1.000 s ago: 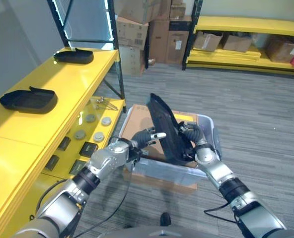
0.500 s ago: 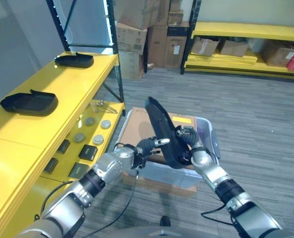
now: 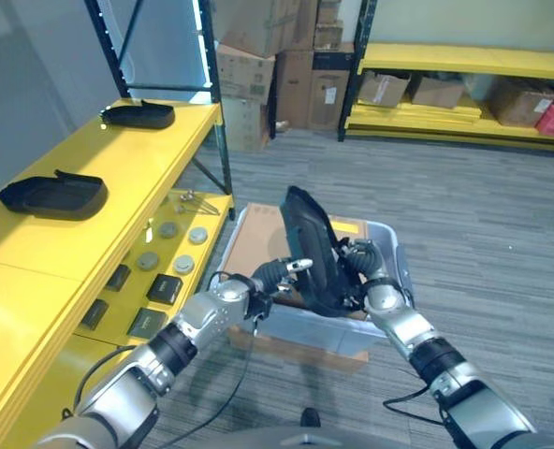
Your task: Move parts from the plastic box to the shelf.
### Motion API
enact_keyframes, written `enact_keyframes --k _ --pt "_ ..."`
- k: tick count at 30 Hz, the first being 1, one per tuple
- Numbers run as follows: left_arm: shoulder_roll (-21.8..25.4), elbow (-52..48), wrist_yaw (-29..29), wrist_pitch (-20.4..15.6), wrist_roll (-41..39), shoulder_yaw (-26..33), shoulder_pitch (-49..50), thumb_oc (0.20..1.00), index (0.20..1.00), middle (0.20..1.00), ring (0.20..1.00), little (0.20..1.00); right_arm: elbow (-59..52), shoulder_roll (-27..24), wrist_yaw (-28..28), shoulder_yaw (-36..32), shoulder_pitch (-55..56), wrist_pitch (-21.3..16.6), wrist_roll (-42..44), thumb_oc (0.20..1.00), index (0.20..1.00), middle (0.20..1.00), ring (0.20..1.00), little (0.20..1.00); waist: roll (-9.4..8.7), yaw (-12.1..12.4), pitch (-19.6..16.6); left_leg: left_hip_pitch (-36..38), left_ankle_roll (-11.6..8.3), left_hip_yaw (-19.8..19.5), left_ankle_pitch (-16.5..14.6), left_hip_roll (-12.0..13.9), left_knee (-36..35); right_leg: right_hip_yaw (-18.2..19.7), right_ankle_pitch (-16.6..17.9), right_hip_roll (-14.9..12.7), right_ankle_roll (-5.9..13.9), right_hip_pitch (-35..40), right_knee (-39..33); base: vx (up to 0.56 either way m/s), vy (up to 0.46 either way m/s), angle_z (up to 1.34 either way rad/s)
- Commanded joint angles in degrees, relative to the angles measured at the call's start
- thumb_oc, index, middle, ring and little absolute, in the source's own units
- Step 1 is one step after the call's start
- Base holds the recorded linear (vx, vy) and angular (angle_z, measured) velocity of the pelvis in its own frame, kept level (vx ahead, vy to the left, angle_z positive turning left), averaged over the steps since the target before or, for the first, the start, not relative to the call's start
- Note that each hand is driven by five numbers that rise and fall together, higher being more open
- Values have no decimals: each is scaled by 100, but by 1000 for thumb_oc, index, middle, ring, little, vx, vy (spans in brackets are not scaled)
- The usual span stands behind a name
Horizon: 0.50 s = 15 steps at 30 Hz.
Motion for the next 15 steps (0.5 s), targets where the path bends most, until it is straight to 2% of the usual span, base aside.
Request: enact_keyframes --k 1,8,12,14,15 --pt "-564 406 -37 -473 29 -274 -382 200 200 200 200 200 -119 403 -48 165 -922 -396 122 200 200 200 200 200 1 96 -181 -186 20 258 -345 64 176 -137 -488 -76 452 221 -30 0 0 0" --pt "-618 417 -69 -457 94 -296 -374 200 200 200 200 200 -132 492 -129 179 -958 -377 178 200 200 200 200 200 3 112 -172 -175 24 246 -352 59 189 -151 -492 -78 443 245 -30 0 0 0" --pt "-669 460 -54 -586 126 -355 -395 200 200 200 200 200 -91 529 -157 161 -969 -438 238 200 200 200 200 200 -9 107 -177 -168 23 241 -363 57 190 -153 -502 -78 445 254 -30 0 0 0" --pt "-691 449 -222 -655 207 -379 -424 200 200 200 200 200 -73 554 -178 160 -980 -457 253 200 200 200 200 200 -13 105 -175 -154 24 242 -370 60 186 -155 -506 -76 442 263 -30 0 0 0" --pt "-700 433 -225 -667 213 -393 -433 329 329 329 329 329 -67 563 -181 156 -980 -465 248 200 200 200 200 200 -13 104 -176 -155 24 241 -372 60 188 -155 -508 -75 441 263 -30 0 0 0"
